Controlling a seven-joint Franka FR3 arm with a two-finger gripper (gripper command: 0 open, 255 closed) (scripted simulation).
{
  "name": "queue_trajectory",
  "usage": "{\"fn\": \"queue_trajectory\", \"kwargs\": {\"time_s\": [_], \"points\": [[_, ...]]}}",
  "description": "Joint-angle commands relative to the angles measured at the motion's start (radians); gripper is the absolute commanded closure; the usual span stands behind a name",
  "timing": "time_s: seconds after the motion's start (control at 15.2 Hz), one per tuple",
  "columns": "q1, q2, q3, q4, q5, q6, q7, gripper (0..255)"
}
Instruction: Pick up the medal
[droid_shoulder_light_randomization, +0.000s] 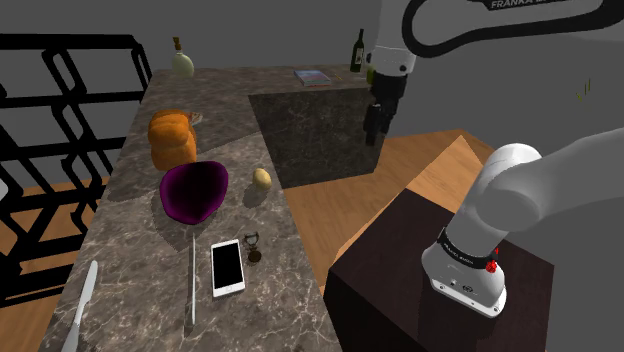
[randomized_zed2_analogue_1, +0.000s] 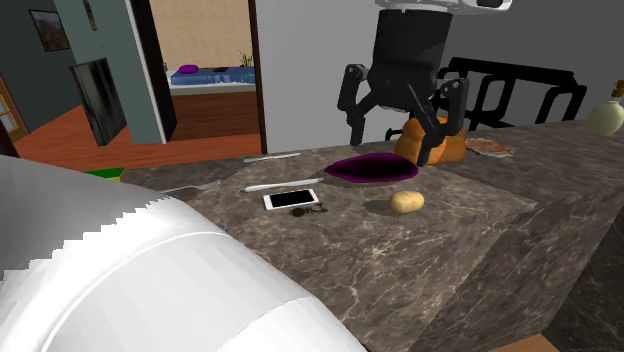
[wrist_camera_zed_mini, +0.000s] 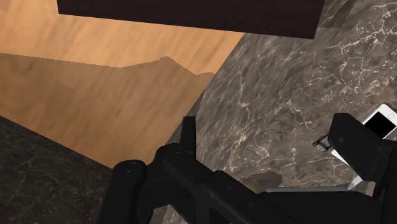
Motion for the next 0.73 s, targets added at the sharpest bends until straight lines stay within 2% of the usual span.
{"fn": "queue_trajectory", "kwargs": {"time_s": [0.0, 0.66], "points": [[0.017, 0.022, 0.034, -0.027, 0.027, 0.063, 0.036, 0], [0.092, 0.269, 0.221, -0.076, 0.132, 0.42, 0.217, 0]]}}
